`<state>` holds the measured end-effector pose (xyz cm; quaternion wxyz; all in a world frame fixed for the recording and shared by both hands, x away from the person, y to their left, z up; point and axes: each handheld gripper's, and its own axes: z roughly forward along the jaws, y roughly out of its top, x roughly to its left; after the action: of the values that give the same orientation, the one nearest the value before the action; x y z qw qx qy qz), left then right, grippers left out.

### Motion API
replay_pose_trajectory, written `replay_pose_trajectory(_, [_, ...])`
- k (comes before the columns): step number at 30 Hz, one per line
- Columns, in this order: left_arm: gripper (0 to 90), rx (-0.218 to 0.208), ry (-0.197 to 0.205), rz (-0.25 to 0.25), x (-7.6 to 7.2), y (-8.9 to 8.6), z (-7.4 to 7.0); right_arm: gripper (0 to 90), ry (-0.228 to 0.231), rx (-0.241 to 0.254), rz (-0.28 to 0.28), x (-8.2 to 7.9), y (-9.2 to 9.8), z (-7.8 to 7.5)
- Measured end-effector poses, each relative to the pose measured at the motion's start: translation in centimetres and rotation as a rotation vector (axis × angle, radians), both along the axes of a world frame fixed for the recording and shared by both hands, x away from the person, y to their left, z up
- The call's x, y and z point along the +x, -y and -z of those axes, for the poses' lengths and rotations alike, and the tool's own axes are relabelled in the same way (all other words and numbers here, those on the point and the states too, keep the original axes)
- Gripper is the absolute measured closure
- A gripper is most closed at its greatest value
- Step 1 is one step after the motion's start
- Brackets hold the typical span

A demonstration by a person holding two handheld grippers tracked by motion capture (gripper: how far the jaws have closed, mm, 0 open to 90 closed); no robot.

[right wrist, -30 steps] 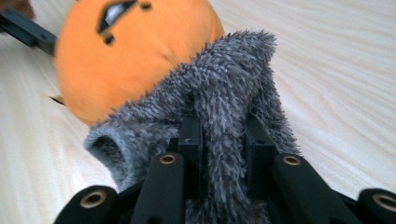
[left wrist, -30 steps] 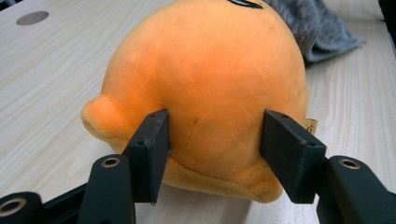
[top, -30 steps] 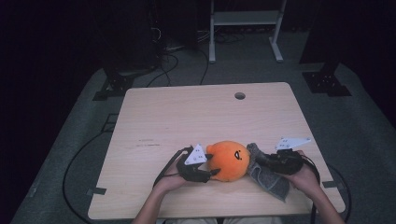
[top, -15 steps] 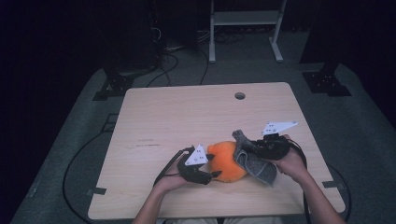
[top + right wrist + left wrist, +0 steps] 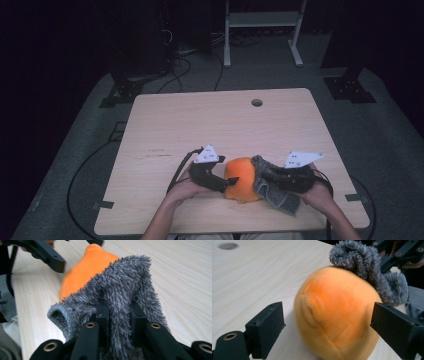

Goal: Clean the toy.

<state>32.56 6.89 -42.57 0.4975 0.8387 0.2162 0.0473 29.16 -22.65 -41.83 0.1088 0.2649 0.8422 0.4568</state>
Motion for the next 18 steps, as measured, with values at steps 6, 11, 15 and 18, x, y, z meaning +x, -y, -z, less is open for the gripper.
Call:
replay_pose_trajectory(6, [9.2,0.024,-0.130,0.035,0.6,1.9,1.6,73.0,-0.007,0.011,0.001,-1.4,0.7,0.6])
replay_pose_trajectory(11, [33.4,0.016,0.074,0.063,-0.6,2.4,0.7,72.8,-0.019,0.026,0.031,-1.4,1.8,0.5])
replay_pose_trajectory(15, [39.6,0.025,0.302,0.058,-1.4,2.0,-0.2,72.8,0.010,0.073,0.058,-1.3,2.8,-0.6])
replay_pose_trajectory(18, [39.8,0.030,0.362,0.082,-1.4,1.4,0.3,72.8,0.023,0.114,0.093,0.0,3.3,-1.4])
